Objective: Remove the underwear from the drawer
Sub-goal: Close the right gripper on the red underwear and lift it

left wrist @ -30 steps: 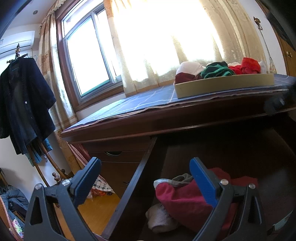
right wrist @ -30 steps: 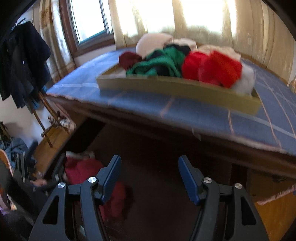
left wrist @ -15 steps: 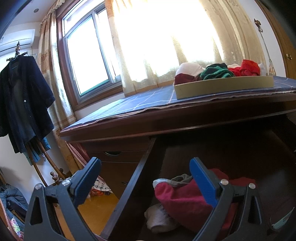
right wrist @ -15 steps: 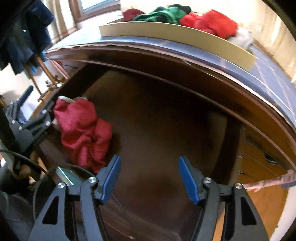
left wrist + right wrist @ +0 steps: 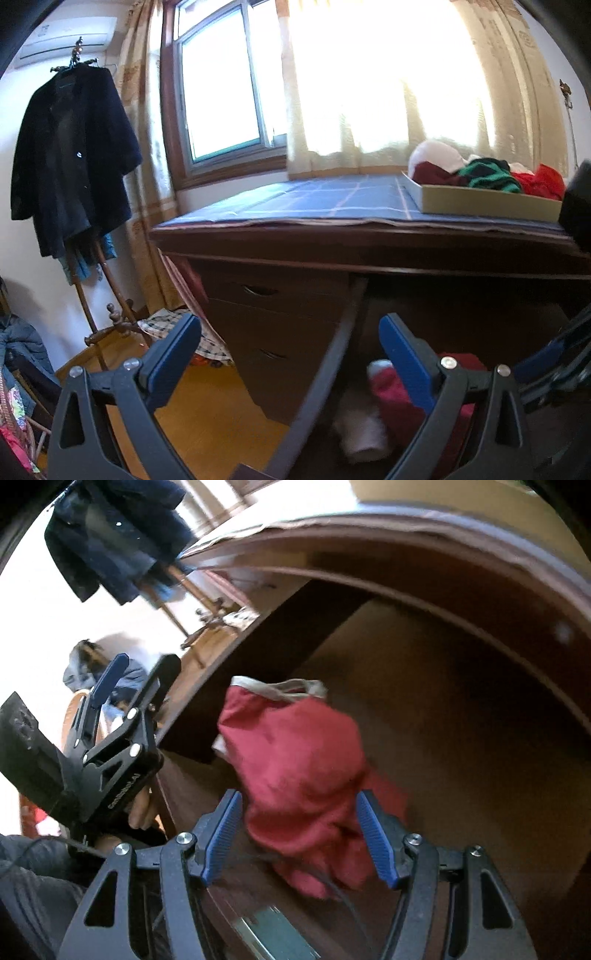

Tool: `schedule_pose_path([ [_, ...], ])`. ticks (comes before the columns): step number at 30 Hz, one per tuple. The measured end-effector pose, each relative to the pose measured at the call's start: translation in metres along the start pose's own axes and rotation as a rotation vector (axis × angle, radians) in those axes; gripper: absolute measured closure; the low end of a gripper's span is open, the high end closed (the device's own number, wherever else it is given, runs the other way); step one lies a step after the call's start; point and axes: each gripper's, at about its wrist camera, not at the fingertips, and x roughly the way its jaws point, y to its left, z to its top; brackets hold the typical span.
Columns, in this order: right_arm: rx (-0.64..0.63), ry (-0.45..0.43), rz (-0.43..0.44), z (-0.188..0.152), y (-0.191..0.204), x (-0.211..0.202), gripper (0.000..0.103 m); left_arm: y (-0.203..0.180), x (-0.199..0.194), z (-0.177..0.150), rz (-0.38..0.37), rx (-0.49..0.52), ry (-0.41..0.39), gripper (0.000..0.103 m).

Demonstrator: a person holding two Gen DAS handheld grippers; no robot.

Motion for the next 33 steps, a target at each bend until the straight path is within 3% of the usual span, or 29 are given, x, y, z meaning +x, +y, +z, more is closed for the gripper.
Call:
schedule_pose_path([
  [3,-0.022,0.066,0.039,0.010,0.009,0.025,0.037,0.005,0.001,0.002,0.017,0.003,-0.005,0.004],
  [8,-0.107,0.155,-0.089,0.013,0.028,0.063,0.037,0.021,0.010,0.001,0.018,-0.075,0.043,0.004],
  [11,-0.059,0.154,-0.081,0.011,0.021,0.067,0.037,0.025,0.013,0.000,0.018,-0.099,0.061,0.004],
  [13,-0.002,0.130,-0.049,0.009,0.011,0.061,0.044,0.027,0.014,-0.001,0.018,-0.110,0.065,0.004],
  [15,0.045,0.120,-0.040,0.007,0.000,0.057,0.071,0.026,0.014,-0.001,0.015,-0.114,0.066,0.004],
  [18,0.136,0.104,0.026,0.003,-0.018,0.054,0.082,0.024,0.013,-0.001,0.010,-0.112,0.068,0.004],
  [21,0.215,0.047,0.090,-0.006,-0.031,0.042,0.084,0.023,0.011,-0.001,0.006,-0.107,0.066,0.004],
  [33,0.348,-0.404,0.322,-0.040,-0.041,-0.051,0.085,-0.012,0.002,0.006,-0.096,-0.029,0.033,0.004],
])
